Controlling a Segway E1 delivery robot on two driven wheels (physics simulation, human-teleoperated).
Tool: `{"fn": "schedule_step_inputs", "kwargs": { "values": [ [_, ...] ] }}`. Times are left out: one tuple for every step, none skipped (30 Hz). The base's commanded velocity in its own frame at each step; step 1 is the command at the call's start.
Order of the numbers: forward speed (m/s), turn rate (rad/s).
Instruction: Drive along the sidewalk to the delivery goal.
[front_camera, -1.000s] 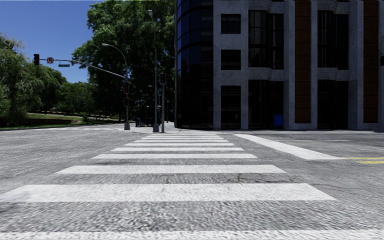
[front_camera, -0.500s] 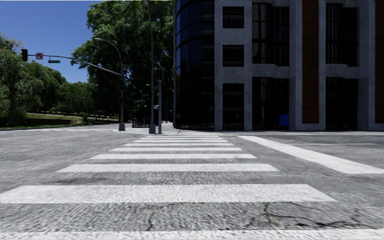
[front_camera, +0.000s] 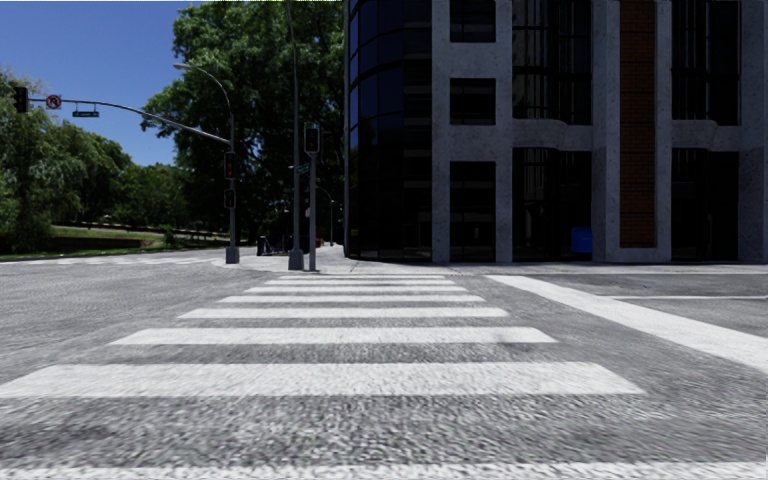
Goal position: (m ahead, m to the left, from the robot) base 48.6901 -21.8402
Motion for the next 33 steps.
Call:
{"fn": "schedule_step_inputs", "kwargs": {
  "values": [
    [2.0,0.0],
    [2.0,0.0],
    [2.0,0.0],
    [2.0,0.0],
    [2.0,0.0],
    [2.0,0.0],
    [2.0,0.0],
    [2.0,0.0],
    [2.0,0.0],
    [2.0,0.0],
    [2.0,0.0],
    [2.0,0.0],
    [2.0,0.0],
    [2.0,0.0],
    [2.0,0.0],
    [2.0,0.0],
    [2.0,0.0],
    [2.0,0.0],
    [2.0,0.0],
    [2.0,0.0],
    [2.0,0.0],
    [2.0,0.0],
    [2.0,0.0],
    [2.0,0.0],
    [2.0,0.0],
    [2.0,0.0],
    [2.0,0.0],
    [2.0,0.0],
    [2.0,0.0],
    [2.0,0.0],
    [2.0,0.0],
    [2.0,0.0],
    [2.0,0.0]
  ]
}}
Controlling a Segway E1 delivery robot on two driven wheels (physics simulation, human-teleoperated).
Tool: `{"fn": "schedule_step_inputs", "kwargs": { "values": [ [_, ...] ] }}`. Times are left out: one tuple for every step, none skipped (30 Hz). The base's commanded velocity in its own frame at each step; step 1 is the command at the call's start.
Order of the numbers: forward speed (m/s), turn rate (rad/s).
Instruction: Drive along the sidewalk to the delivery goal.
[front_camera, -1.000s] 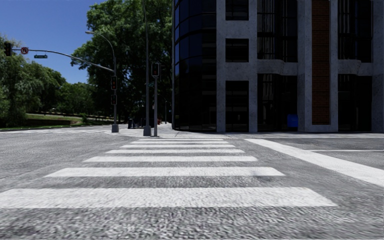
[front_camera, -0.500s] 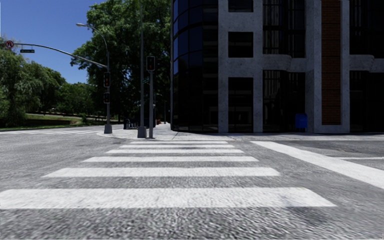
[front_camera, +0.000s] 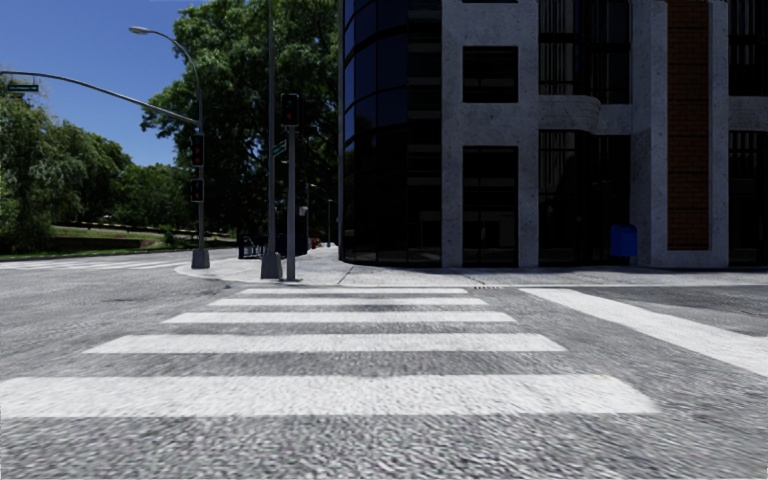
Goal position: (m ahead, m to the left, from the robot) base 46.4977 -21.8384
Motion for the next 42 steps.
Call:
{"fn": "schedule_step_inputs", "kwargs": {
  "values": [
    [2.0,0.0],
    [2.0,0.0],
    [2.0,0.0],
    [2.0,0.0],
    [2.0,0.0],
    [2.0,0.0],
    [2.0,0.0],
    [2.0,0.0],
    [2.0,0.0],
    [2.0,0.0],
    [2.0,0.0],
    [2.0,0.0],
    [2.0,0.0],
    [2.0,0.0],
    [2.0,0.0],
    [2.0,0.0],
    [2.0,0.0],
    [2.0,0.11],
    [2.0,0.11],
    [2.0,0.18],
    [2.0,0.2],
    [2.0,0.21],
    [2.0,0.21],
    [2.0,0.22],
    [2.0,0.24],
    [2.0,0.26],
    [2.0,0.26],
    [2.0,0.27],
    [2.0,0.27],
    [2.0,0.28],
    [2.0,0.28],
    [2.0,0.28],
    [2.0,0.28],
    [2.0,0.28],
    [2.0,0.28],
    [2.0,0.28],
    [2.0,0.28],
    [2.0,0.28],
    [2.0,0.28],
    [2.0,0.28],
    [2.0,0.28],
    [2.0,0.28]
  ]
}}
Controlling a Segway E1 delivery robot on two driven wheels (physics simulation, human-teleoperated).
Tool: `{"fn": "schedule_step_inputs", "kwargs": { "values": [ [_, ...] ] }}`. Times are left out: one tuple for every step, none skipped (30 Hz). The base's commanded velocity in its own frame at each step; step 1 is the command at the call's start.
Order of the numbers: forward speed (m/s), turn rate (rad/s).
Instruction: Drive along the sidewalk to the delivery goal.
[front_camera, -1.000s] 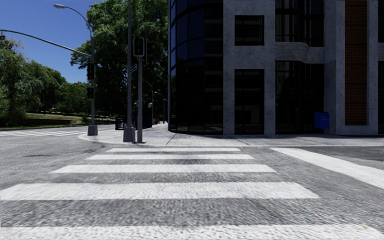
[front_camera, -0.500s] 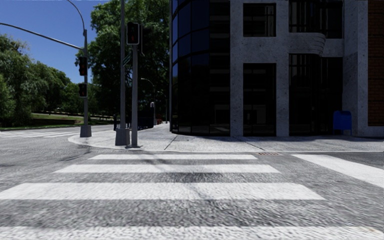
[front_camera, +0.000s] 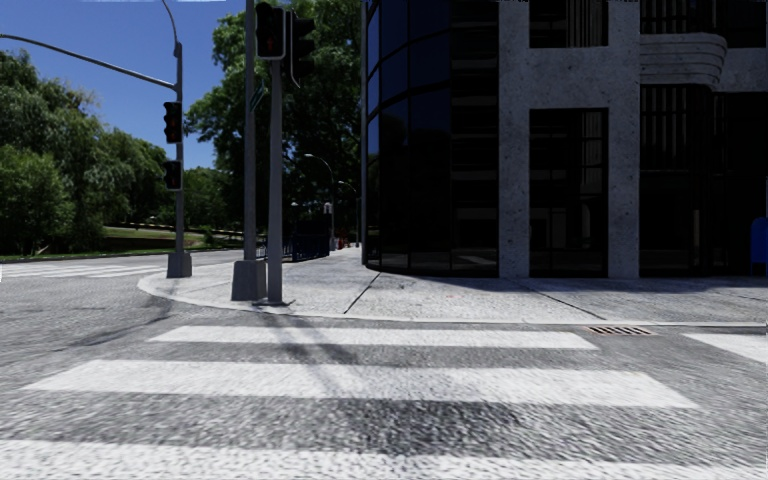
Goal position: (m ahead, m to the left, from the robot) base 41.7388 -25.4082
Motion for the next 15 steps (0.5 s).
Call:
{"fn": "schedule_step_inputs", "kwargs": {
  "values": [
    [2.0,0.28],
    [2.0,0.28],
    [2.0,0.25],
    [2.0,0.15],
    [2.0,0.0],
    [2.0,0.0],
    [2.0,0.0],
    [2.0,0.0],
    [2.0,0.0],
    [2.0,0.0],
    [2.0,0.0],
    [2.0,0.0],
    [2.0,0.0],
    [2.0,0.0],
    [2.0,0.0]
  ]
}}
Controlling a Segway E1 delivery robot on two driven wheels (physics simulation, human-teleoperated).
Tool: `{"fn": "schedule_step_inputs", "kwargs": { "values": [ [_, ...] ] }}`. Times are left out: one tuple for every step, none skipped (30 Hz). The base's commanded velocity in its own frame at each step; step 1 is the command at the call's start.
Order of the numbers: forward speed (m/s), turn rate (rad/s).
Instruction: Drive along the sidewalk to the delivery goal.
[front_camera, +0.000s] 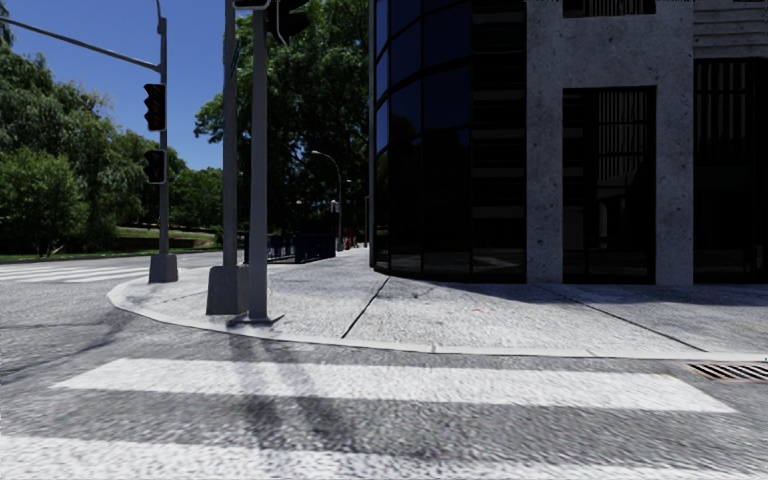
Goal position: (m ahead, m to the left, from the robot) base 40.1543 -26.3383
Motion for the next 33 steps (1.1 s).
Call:
{"fn": "schedule_step_inputs", "kwargs": {
  "values": [
    [2.0,0.0],
    [2.0,0.0],
    [2.0,0.0],
    [2.0,0.0],
    [2.0,0.0],
    [2.0,0.0],
    [2.0,0.0],
    [2.0,0.0],
    [2.0,0.1],
    [2.0,0.18],
    [2.0,0.18],
    [2.0,0.22],
    [2.0,0.26],
    [2.0,0.28],
    [2.0,0.28],
    [2.0,0.29],
    [2.0,0.3],
    [2.0,0.3],
    [2.0,0.31],
    [2.0,0.31],
    [2.0,0.31],
    [2.0,0.31],
    [2.0,0.31],
    [2.0,0.31],
    [2.0,0.31],
    [2.0,0.31],
    [2.0,0.31],
    [2.0,0.31],
    [2.0,0.31],
    [2.0,0.31],
    [2.0,0.31],
    [2.0,0.29],
    [2.0,0.29]
  ]
}}
